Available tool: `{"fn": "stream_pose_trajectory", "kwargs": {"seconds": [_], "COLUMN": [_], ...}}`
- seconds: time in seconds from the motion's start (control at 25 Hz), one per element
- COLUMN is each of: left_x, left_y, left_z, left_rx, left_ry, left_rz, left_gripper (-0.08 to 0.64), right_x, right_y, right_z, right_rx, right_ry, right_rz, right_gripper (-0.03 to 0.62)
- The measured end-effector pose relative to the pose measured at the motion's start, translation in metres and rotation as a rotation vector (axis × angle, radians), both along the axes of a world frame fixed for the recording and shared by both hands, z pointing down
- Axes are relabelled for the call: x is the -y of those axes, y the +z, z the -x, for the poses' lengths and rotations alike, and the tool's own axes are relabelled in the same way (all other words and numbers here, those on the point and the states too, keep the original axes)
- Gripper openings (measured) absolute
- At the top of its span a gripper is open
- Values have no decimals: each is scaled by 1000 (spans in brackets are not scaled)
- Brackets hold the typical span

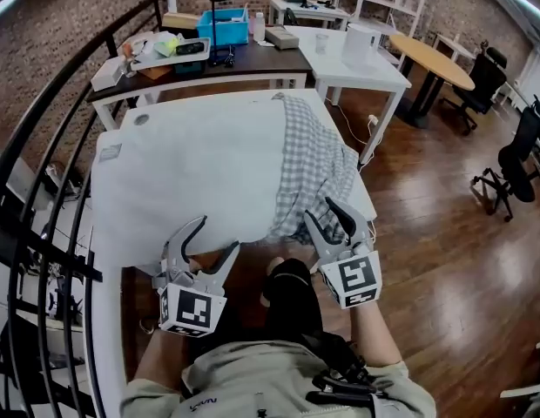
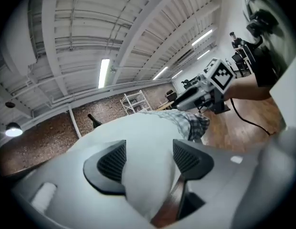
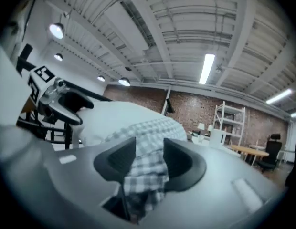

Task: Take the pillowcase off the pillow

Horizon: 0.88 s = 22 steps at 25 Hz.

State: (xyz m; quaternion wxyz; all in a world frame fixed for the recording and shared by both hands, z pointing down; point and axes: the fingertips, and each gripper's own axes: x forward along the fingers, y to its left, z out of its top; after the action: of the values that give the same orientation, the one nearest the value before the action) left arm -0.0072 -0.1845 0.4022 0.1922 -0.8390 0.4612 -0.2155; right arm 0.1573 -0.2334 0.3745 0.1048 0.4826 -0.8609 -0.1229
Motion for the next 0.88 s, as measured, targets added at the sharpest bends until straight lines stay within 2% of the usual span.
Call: {"fn": "stream_pose_trajectory", "kwargs": {"seconds": [0.16, 0.28, 0.36, 0.44, 0.52, 0.64, 0.76, 0.88], "left_x": [24, 41, 50, 58, 66, 75, 82, 85], "left_y": [22, 29, 17, -7, -25, -40, -46, -52], "left_z": [6, 12, 16, 23, 30, 36, 48, 67], "left_rx": [1, -31, -83, -136, -177, -223, -290, -363], "left_ry": [-75, -111, -111, -105, -105, -100, -122, -154], "left_rz": [9, -15, -45, -78, -100, -105, -103, -121], "left_gripper": [281, 158, 89, 63, 57, 55, 51, 44], "right_x": [-8, 2, 8, 12, 21, 38, 64, 90], "right_y": [43, 57, 55, 43, 29, 19, 38, 87], "right_z": [26, 26, 19, 6, -12, -47, -97, -135], "right_rx": [-82, -168, -233, -272, -291, -299, -290, -334], "right_ry": [-9, 57, 107, 162, 226, 336, 473, 523], "right_rz": [40, 19, -14, -54, -83, -86, 2, 192], "right_gripper": [195, 187, 116, 59, 31, 20, 17, 15]}}
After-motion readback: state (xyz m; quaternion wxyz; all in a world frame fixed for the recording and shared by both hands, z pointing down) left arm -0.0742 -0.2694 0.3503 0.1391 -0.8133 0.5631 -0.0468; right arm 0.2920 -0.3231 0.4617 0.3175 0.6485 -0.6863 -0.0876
